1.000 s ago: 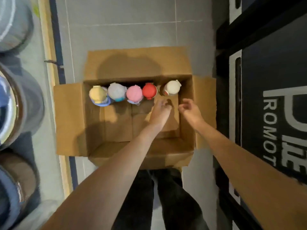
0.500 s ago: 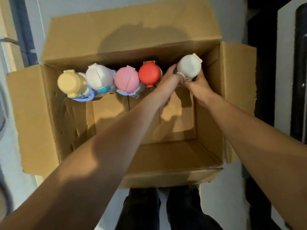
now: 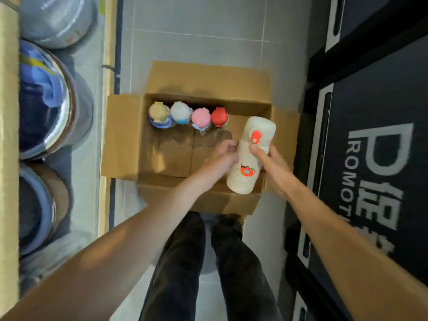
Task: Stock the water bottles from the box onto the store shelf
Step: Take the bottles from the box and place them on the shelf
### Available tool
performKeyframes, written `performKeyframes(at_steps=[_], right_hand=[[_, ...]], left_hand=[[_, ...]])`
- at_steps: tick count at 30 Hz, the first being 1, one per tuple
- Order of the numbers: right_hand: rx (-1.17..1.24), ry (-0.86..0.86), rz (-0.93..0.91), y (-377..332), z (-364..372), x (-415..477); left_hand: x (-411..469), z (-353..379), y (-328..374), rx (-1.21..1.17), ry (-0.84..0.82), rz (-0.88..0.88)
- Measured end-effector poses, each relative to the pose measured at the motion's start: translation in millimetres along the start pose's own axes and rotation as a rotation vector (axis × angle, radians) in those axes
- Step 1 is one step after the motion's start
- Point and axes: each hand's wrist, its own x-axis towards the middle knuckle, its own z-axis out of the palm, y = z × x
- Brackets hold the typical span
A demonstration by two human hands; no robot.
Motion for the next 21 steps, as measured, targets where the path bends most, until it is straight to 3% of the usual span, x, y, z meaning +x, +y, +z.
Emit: performKeyframes(at_steps=[8,17,21], right_hand=[[0.006,-0.230,-0.006,-69.9,59.3,-156.8],[-0.566,-0.607,-0.024,-96.1,171.3,-288.3],[-0.855,-0.800,-0.123,-75.3,238.4,-358.1]], left_hand=[[-179.8,-9.1,17.9,-0.280,0.058,0.044],[-380.8,-15.2,-51.3,-0.630,0.403,0.208],[-474.4,-4.3,-105.2,-0.809,0.562,0.274]])
